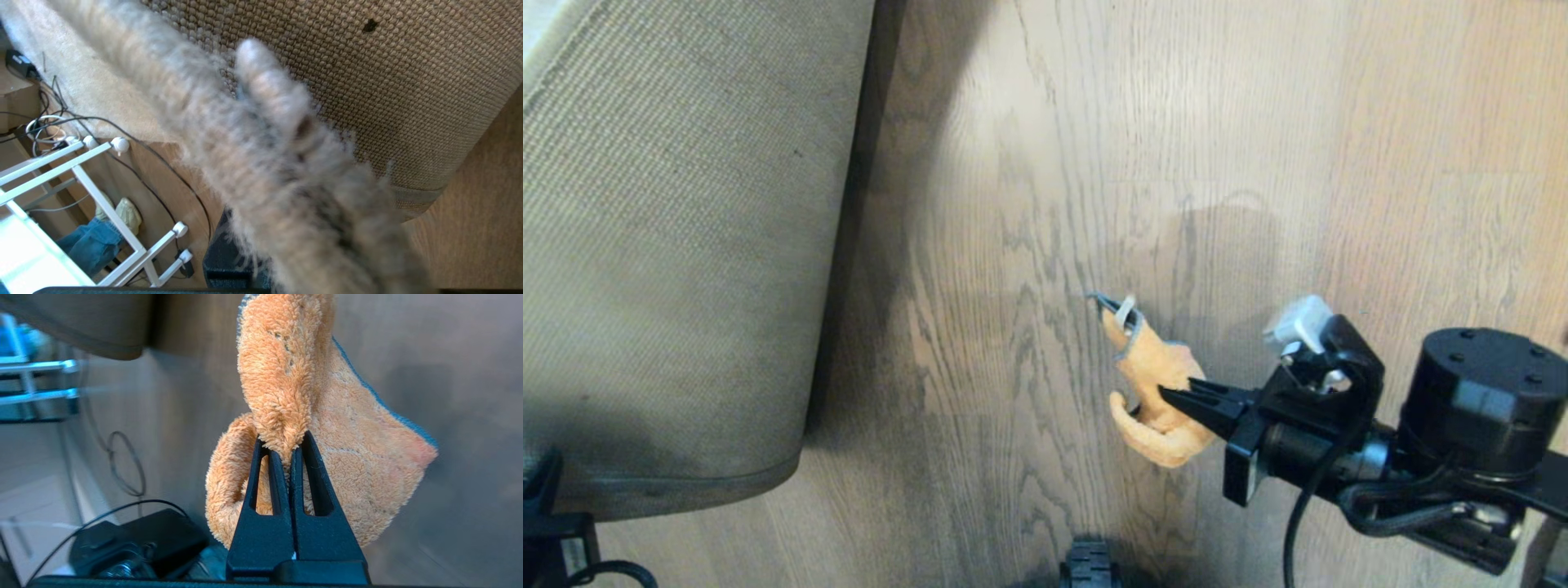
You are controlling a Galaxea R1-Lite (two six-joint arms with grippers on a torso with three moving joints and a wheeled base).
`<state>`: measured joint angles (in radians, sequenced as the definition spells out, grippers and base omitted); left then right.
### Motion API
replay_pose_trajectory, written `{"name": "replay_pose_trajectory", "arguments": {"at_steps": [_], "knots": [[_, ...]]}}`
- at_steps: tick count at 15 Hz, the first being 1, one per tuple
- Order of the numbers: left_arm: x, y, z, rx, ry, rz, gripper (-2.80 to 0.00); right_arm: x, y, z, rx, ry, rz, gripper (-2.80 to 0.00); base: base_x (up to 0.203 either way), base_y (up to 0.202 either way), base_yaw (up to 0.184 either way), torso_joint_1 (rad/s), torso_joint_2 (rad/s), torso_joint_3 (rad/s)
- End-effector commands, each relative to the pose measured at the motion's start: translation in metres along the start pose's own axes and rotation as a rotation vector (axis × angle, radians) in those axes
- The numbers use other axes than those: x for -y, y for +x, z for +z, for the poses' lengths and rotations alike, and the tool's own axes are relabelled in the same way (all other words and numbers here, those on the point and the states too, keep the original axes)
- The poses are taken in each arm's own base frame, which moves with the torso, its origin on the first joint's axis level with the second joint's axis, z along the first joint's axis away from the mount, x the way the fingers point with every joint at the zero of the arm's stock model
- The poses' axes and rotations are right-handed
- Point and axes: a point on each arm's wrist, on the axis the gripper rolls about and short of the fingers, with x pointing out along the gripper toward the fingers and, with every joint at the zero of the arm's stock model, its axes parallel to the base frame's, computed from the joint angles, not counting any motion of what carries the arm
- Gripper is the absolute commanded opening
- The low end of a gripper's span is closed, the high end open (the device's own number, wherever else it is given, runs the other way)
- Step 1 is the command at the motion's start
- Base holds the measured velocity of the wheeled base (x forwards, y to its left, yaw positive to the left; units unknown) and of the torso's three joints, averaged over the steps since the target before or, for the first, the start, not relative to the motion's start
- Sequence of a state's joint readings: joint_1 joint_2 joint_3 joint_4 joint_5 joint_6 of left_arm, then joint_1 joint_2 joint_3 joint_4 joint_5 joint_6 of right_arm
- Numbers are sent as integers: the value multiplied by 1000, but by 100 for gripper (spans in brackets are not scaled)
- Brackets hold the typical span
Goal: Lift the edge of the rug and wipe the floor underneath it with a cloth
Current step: Wipe the floor under the carpet with a rag
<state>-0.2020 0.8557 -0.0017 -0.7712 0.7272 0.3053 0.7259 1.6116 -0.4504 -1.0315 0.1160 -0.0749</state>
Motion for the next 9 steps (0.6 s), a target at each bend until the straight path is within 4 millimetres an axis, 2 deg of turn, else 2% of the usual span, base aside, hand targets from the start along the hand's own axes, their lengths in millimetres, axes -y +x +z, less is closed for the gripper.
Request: {"name": "replay_pose_trajectory", "arguments": {"at_steps": [1,5,9], "knots": [[-1,1,0,-11,2,23,-280,-15,36,-10,-40,-6,67,-280,0,0,0,0,0,0],[-2,2,-1,-20,3,41,-280,-22,79,-12,-23,-13,91,-280,0,0,0,0,0,0],[-2,2,-2,-32,9,45,-280,-21,111,-16,-9,-14,76,-280,0,0,0,0,0,0]]}}
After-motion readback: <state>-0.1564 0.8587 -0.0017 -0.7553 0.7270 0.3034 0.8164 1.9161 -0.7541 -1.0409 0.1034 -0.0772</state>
